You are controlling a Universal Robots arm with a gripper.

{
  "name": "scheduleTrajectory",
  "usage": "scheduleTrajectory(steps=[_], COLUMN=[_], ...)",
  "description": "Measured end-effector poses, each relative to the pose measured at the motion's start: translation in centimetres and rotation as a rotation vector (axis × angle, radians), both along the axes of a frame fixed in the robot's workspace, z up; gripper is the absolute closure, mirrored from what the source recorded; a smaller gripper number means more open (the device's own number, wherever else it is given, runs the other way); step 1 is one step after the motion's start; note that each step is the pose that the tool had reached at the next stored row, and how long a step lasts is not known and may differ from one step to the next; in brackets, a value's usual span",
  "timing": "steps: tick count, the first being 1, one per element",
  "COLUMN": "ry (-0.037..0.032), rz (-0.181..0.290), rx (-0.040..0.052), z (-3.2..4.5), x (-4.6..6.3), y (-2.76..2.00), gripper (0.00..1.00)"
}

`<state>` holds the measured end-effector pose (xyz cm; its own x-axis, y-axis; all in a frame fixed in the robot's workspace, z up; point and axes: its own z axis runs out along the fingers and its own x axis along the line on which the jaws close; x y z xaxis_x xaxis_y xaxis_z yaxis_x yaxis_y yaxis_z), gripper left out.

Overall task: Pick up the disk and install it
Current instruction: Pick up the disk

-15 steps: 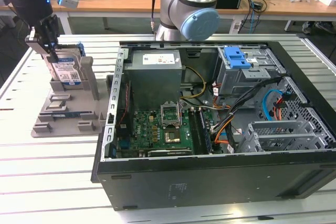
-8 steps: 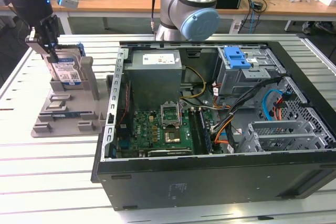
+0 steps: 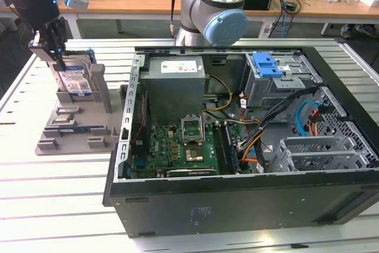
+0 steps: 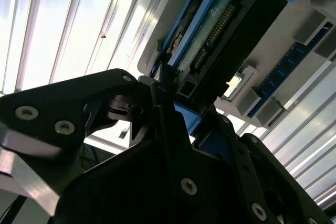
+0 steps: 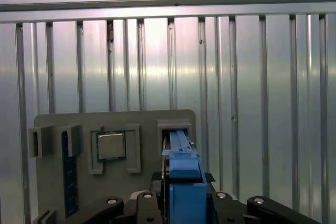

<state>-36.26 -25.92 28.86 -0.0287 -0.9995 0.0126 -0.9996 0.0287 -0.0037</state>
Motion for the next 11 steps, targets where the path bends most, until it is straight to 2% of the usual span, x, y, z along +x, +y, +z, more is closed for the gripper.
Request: scheduleTrajectory(steps=[7, 11], ry=[-0.0006, -0.0004], rz=[0.000, 0.000], rx=[-0.0001, -0.0001], z=[0.00, 0.55], x=[0.01, 0.00], y=[0.00, 0.01], gripper=[0.63, 0.63])
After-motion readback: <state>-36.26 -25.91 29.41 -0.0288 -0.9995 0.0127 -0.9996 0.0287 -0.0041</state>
